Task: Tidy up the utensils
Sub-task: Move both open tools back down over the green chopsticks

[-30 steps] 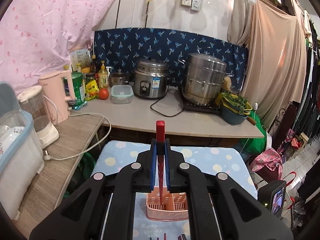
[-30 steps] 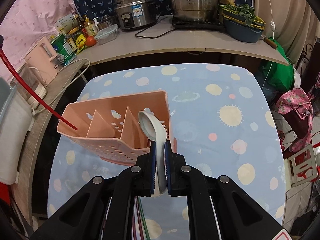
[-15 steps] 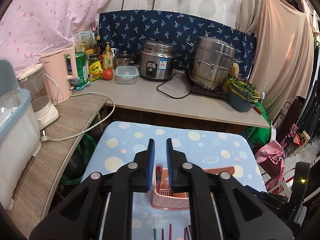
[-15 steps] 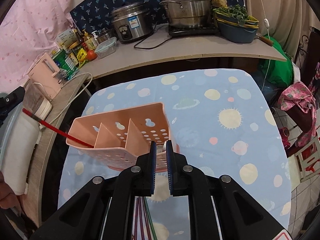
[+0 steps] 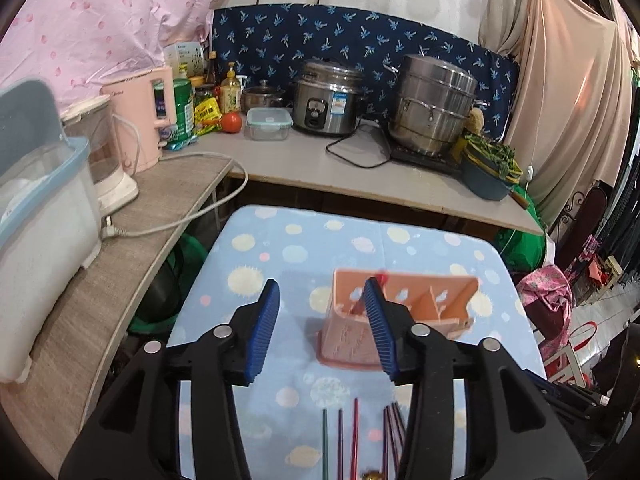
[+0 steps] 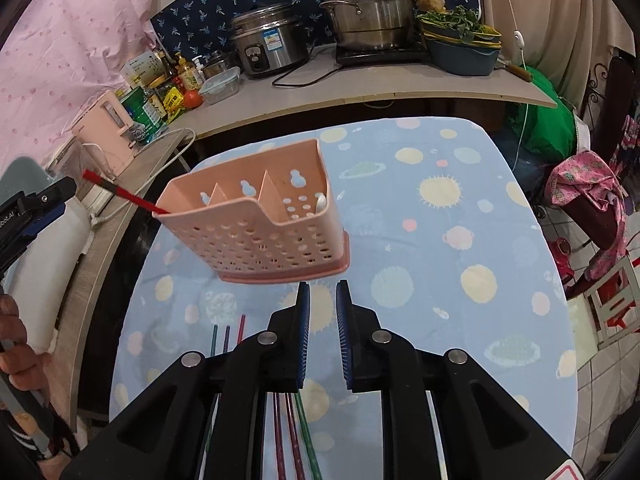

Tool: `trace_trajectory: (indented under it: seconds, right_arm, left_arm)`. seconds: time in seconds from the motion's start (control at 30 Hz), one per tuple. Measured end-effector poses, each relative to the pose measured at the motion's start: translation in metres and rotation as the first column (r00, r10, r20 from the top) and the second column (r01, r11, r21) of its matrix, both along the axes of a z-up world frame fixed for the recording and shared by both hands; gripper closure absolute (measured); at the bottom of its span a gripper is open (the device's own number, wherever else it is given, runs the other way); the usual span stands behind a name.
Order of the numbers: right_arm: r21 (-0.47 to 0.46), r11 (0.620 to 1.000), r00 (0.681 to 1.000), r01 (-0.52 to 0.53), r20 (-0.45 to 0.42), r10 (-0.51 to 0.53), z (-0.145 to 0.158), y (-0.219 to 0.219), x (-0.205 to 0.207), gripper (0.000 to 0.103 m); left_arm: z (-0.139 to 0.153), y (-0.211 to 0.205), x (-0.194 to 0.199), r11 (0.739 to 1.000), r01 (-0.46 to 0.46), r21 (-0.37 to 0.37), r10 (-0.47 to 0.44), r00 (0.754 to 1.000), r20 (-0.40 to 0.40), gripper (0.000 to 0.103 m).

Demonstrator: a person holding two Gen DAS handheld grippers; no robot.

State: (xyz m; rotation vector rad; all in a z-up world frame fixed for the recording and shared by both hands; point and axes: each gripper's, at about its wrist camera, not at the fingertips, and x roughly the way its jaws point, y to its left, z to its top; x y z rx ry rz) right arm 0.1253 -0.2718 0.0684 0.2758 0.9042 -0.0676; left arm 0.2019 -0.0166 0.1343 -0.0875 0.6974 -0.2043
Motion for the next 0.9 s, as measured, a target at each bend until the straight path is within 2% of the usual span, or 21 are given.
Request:
trace_trajectory:
  seconds: [0.1,0.53,0.73,0.9]
  right_arm:
    - [-0.004,1.0,1.0,-0.008,-0.012,0.008,-0.01,0.005,-0.023,0.083]
    - [0.035,0.999,0.987,-0.04,-0.152,0.045,-0.08,0.024,-0.105,0.081]
    - [0.038,0.998,0.974,-0.054,-0.216,0.061,-0.113,0.034,-0.123,0.081]
    - [0.037,0.997,0.969,-0.066,-0.237,0.073,-0.128,0.04,-0.127,0.081]
  left_arm:
    - [-0.015,0.005,-0.018,1.0,-0.001,0.022,0.002,1.0,-0.025,0.057]
    - [-0.092,0.018,-0.085,0.995,0.035,0.095,-0.017,0.983,-0.184,0.052]
    - [-0.127,0.02,-0.107,0.992,0.049,0.114,-0.018,0.964,-0.264,0.052]
    - [-0.145,0.017,-0.117,0.99,0.058,0.131,-0.015,0.951,-0.308,0.052]
